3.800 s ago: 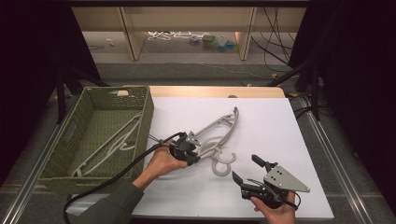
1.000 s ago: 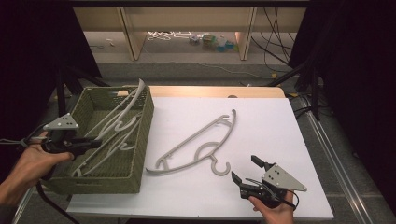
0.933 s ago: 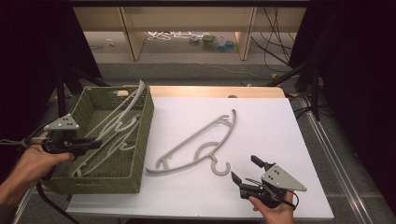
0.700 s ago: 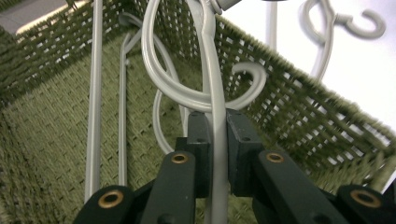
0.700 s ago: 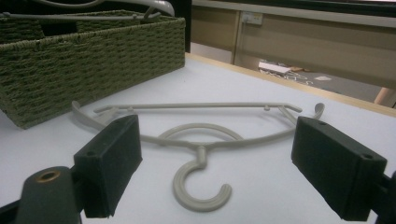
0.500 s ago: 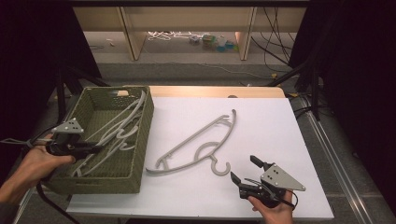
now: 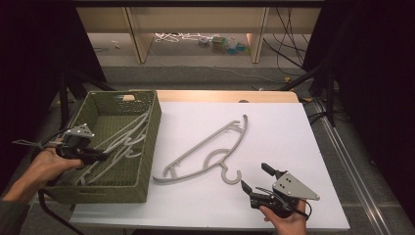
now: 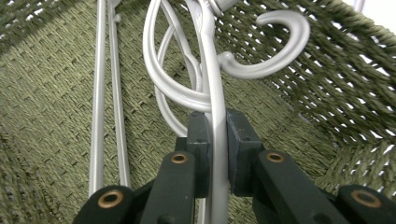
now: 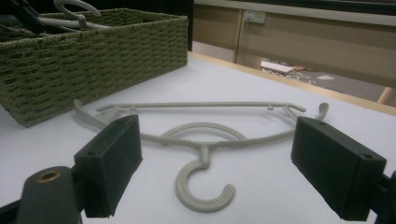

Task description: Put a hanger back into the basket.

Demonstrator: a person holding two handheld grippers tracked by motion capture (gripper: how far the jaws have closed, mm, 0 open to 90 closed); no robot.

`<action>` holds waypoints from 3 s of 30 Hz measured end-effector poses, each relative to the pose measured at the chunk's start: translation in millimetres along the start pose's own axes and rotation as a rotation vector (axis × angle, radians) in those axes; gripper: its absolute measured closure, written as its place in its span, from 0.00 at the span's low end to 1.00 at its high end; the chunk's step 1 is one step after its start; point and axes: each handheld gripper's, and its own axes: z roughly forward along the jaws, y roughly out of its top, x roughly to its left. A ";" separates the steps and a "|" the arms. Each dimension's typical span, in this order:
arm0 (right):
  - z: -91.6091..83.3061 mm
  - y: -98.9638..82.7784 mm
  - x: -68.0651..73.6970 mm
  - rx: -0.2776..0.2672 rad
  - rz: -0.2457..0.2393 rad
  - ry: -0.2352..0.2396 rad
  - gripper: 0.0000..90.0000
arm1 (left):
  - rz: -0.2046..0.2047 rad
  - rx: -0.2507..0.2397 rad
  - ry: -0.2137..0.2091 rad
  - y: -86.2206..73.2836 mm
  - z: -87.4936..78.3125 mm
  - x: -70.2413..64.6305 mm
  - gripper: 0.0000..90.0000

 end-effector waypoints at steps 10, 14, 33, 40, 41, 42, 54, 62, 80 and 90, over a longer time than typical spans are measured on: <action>0.3 -0.1 0.6 0.002 0.002 0.002 0.19 | 0.007 0.013 0.001 6.5 2.7 4.3 0.90; -0.1 0.1 -0.1 -0.002 0.000 0.000 0.19 | -0.002 0.030 -0.015 6.7 3.8 6.9 0.90; -0.1 0.4 0.4 0.000 0.000 0.001 0.19 | -0.047 0.113 -0.025 -4.8 30.6 3.0 0.83; 0.0 0.5 0.4 -0.001 0.000 0.001 0.19 | -0.083 0.055 -0.013 -5.4 20.2 3.2 0.67; -0.1 0.5 0.3 -0.001 0.000 0.001 0.19 | -0.093 0.041 -0.016 -4.9 18.5 1.5 0.65; 0.1 0.4 0.2 -0.001 -0.001 0.001 0.19 | -0.089 0.025 -0.014 -4.4 16.6 0.2 0.64; -0.5 0.7 0.1 -0.001 -0.001 0.002 0.19 | -0.106 -0.294 0.130 4.9 -12.0 -22.3 0.39; -1.8 1.2 -0.2 0.008 -0.003 -0.002 0.19 | -0.199 -0.539 0.104 5.6 -21.8 -66.8 0.35; 0.4 0.7 0.3 -0.016 0.005 0.004 0.19 | -0.153 -0.654 0.039 10.2 -15.1 -125.9 0.31; -1.3 1.8 1.0 -0.013 0.000 -0.001 0.19 | -0.109 -0.610 0.028 16.1 2.7 -147.9 0.32</action>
